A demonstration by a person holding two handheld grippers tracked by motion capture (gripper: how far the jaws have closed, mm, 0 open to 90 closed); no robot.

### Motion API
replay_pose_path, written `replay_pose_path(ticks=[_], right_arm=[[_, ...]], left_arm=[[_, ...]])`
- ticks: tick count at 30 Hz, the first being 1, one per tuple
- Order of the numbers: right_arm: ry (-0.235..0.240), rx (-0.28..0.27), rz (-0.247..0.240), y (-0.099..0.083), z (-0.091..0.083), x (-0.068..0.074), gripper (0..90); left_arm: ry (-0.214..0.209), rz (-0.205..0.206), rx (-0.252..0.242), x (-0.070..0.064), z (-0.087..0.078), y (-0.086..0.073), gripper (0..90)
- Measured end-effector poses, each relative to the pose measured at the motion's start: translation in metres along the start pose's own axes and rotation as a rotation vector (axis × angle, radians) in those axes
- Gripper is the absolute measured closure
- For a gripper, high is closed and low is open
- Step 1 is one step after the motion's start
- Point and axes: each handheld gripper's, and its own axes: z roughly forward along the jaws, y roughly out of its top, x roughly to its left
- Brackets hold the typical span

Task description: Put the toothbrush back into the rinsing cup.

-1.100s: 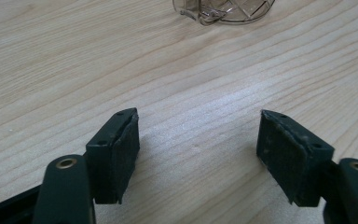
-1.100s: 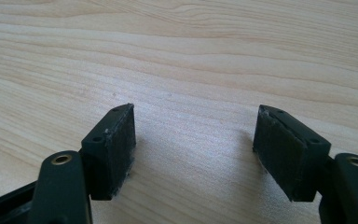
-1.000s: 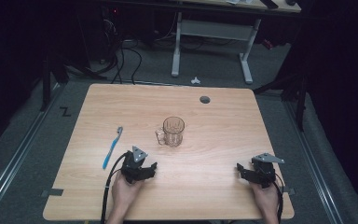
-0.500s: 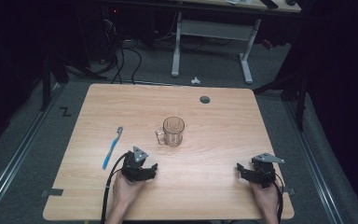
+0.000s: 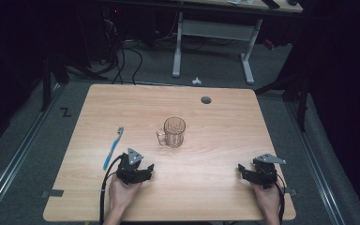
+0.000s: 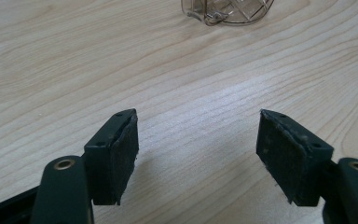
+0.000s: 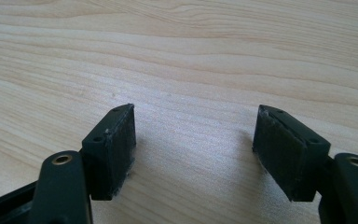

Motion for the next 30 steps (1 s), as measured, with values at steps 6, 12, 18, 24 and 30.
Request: replay_pose_path(ticks=[6,12,18,24,30], right_arm=[[0.000,-0.001,-0.001,0.000,0.000,0.000,30.1],[0.001,0.000,0.000,0.000,0.000,0.000,30.1],[0.001,0.000,0.000,0.000,0.000,0.000,30.1],[0.000,0.000,0.002,0.000,0.000,0.000,30.1],[0.000,0.000,0.001,0.000,0.000,0.000,29.9]], left_arm=[[0.006,-0.002,-0.011,0.003,-0.008,-0.001,29.9],[0.013,-0.024,-0.013,0.008,-0.014,-0.001,30.4],[0.020,-0.037,0.000,0.014,-0.022,-0.002,31.3],[0.021,-0.035,0.001,0.019,-0.030,-0.004,28.7],[0.031,-0.038,-0.004,0.025,-0.038,-0.005,28.4]])
